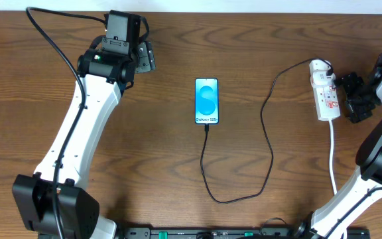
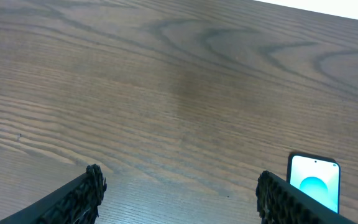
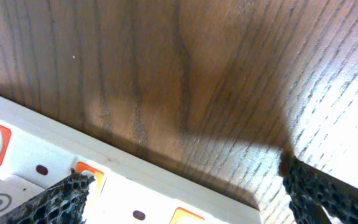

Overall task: Plug charger to phone and switch on socket
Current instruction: 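Move the right gripper over the white power strip's orange switch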

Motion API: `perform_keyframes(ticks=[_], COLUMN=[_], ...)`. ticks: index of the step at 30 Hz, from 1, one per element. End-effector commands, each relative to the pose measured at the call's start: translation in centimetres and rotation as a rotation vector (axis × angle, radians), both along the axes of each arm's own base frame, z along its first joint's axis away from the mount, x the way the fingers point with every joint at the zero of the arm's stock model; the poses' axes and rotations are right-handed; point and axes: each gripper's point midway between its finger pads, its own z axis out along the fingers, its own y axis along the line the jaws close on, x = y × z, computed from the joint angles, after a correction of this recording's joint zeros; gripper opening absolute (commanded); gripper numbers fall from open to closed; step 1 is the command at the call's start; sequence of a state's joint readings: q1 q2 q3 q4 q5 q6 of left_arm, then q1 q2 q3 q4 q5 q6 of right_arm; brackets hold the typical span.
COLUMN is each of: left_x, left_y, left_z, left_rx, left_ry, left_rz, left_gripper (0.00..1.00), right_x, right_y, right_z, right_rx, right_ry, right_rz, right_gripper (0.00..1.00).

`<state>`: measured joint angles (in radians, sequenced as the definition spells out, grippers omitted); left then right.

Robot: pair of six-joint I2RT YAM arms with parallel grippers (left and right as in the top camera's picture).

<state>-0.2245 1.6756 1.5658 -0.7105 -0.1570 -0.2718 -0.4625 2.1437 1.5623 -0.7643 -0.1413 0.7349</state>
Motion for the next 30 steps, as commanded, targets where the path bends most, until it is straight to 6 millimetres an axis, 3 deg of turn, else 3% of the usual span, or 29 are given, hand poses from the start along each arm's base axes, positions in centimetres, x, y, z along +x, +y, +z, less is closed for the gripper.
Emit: perform_keyframes(ticks=[1, 7, 30], left_x=[0.0, 0.0, 0.0], left_y=[0.2, 0.2, 0.2], left_z=[-0.2, -0.2, -0.2], left_rx=[0.02, 0.02, 0.02], left_ry=[0.007, 0.007, 0.007], left_rz=[0.002, 0.002, 0.002], left_gripper=[0.8, 0.8, 0.8], right_x=[-0.2, 0.2, -0.4], right_y=[1.1, 1.9, 1.6], right_z=[-0.8, -0.6, -0.8], right_rx=[0.038, 0.076, 0.057], right_ry=[0.021, -0.004, 0.026], right_rz=[0.014, 0.045, 0.038], right_gripper=[0.99, 0.99, 0.99])
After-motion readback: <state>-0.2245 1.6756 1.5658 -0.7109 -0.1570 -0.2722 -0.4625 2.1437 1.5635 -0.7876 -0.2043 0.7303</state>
